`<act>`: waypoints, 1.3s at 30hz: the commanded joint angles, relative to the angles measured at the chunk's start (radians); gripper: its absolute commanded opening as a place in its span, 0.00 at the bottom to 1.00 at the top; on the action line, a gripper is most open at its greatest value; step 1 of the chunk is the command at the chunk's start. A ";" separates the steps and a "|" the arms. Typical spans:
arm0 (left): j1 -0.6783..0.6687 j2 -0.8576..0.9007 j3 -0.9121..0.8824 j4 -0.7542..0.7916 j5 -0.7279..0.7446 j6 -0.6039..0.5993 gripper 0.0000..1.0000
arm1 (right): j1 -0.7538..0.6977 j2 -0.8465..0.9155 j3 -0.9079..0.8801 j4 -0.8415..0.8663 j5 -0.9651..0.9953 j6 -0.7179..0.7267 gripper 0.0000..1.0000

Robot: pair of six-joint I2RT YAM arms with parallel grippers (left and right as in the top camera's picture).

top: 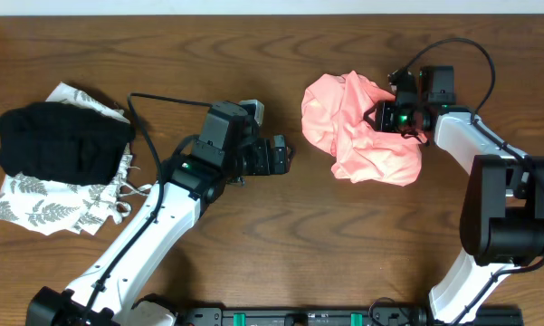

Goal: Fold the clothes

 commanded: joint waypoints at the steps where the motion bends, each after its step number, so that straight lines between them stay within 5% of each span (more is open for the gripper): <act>1: 0.003 -0.007 0.013 0.001 -0.017 0.006 0.98 | -0.004 0.001 0.011 0.021 -0.087 -0.021 0.31; 7: 0.003 -0.002 0.013 -0.003 -0.020 0.006 0.98 | -0.008 -0.022 0.012 0.000 -0.094 -0.021 0.01; 26: 0.003 -0.002 0.013 0.003 -0.020 0.006 0.98 | -0.245 -0.595 0.103 -0.434 0.249 -0.113 0.01; 39: -0.033 0.016 0.013 0.046 0.058 0.006 0.98 | -0.309 -0.617 0.103 -0.497 0.268 -0.095 0.01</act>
